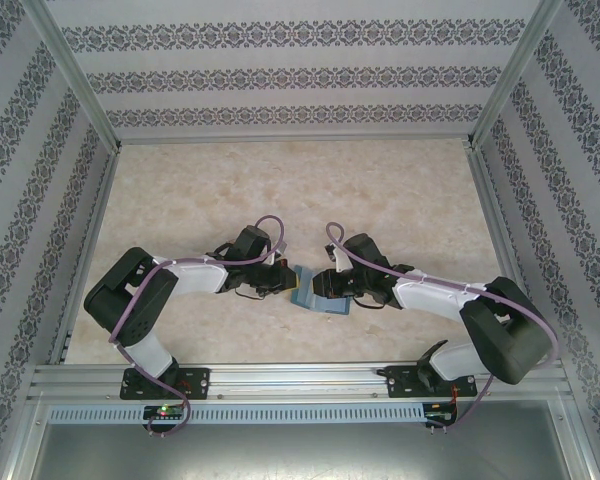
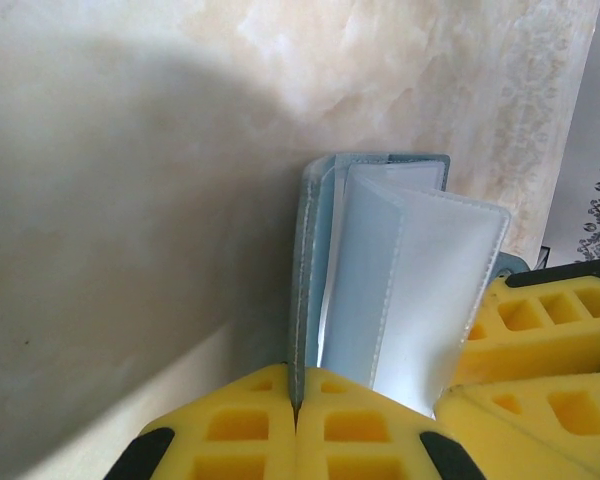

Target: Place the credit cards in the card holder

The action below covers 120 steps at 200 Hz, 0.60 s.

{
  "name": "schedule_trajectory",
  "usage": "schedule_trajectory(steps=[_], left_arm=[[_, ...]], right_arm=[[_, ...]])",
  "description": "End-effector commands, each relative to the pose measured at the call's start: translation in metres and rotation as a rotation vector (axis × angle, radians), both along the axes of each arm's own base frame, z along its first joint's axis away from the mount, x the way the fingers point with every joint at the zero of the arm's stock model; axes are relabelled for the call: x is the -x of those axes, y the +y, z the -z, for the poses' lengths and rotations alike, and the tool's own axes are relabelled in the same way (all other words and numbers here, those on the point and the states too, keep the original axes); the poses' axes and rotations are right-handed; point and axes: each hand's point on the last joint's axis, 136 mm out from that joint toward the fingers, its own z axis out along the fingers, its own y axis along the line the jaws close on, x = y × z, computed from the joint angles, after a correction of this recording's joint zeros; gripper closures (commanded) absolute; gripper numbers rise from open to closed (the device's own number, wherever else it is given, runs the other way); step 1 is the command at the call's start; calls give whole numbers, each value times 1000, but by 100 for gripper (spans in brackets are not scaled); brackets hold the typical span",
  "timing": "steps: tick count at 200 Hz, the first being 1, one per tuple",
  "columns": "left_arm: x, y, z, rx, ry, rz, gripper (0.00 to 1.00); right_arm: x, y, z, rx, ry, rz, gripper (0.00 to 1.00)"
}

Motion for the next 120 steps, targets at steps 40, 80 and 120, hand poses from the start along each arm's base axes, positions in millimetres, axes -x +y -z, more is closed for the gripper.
schedule_trajectory(steps=[40, 80, 120], left_arm=[[16, 5, 14, -53, 71, 2, 87], [17, 16, 11, -102, 42, -13, 78], [27, 27, 10, -127, 35, -24, 59]], right_arm=[[1, -25, 11, 106, 15, 77, 100], [7, -49, 14, 202, 28, 114, 100], [10, -69, 20, 342, 28, 93, 100]])
